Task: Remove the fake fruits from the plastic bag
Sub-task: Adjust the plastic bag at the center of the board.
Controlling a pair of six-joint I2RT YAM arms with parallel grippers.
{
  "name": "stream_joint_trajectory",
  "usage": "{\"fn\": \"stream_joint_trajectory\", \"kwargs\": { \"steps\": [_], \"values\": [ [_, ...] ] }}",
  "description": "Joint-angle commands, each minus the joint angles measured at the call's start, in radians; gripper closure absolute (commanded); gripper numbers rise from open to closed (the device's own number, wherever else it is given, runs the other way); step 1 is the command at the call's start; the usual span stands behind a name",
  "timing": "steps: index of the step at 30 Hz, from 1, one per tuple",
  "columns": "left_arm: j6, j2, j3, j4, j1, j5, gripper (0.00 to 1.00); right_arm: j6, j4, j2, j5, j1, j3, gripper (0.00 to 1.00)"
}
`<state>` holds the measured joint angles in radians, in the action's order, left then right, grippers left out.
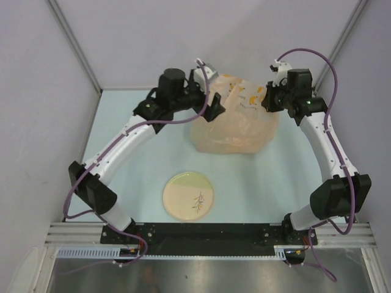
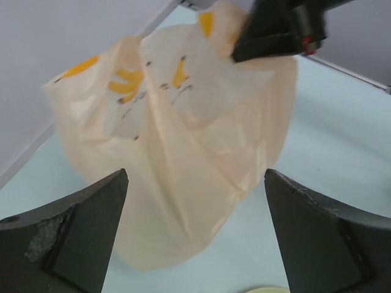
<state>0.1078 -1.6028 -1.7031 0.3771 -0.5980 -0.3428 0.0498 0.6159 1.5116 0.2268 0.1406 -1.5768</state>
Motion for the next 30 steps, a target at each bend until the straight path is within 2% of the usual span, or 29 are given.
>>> {"fn": "stream_joint_trajectory", "kwargs": {
  "steps": [1,5,7,8,9,11,12,14,15,19,26,29,30],
  "values": [
    [0.02,-0.075,-0.061,-0.104,-0.101,0.037,0.0,-0.013,-0.033,-0.074,0.008,0.004,0.05,1.0],
    [0.009,-0.225,-0.165,-0.145,-0.143,0.114,0.0,-0.025,-0.042,-0.094,0.008,-0.015,0.077,1.0],
    [-0.014,-0.369,-0.294,-0.121,-0.149,0.181,0.01,-0.03,-0.041,-0.097,0.017,-0.024,0.078,1.0],
    [-0.022,-0.431,-0.358,-0.06,-0.152,0.212,0.02,-0.031,-0.038,-0.099,0.017,-0.035,0.08,1.0],
    [-0.034,-0.481,-0.476,-0.037,-0.157,0.3,0.05,-0.031,-0.035,-0.102,0.02,-0.039,0.08,1.0],
    [-0.024,-0.572,-0.527,-0.065,-0.158,0.317,0.14,-0.031,-0.028,-0.102,0.025,-0.048,0.08,1.0],
    [0.018,-0.585,-0.538,-0.084,-0.158,0.306,0.39,-0.034,-0.031,-0.099,0.031,-0.058,0.081,1.0],
    [0.059,-0.637,-0.575,-0.093,-0.157,0.338,0.77,-0.037,-0.05,-0.082,0.028,-0.064,0.072,1.0],
    [0.087,-0.654,-0.628,-0.09,-0.143,0.369,1.0,-0.039,-0.056,-0.038,0.026,-0.068,0.055,1.0],
    [0.107,-0.658,-0.69,-0.082,-0.076,0.315,1.0,-0.065,-0.035,0.106,0.057,-0.082,-0.112,1.0],
    [0.178,-0.519,-0.74,-0.19,0.052,0.323,1.0,-0.108,-0.062,0.367,0.059,-0.067,-0.501,1.0],
    [0.251,-0.519,-0.837,-0.288,0.131,0.324,1.0,-0.111,-0.097,0.531,0.055,-0.049,-0.803,1.0],
    [0.263,-0.513,-0.851,-0.314,0.159,0.326,1.0,-0.126,-0.117,0.565,0.055,-0.047,-0.959,1.0]
  ]
}}
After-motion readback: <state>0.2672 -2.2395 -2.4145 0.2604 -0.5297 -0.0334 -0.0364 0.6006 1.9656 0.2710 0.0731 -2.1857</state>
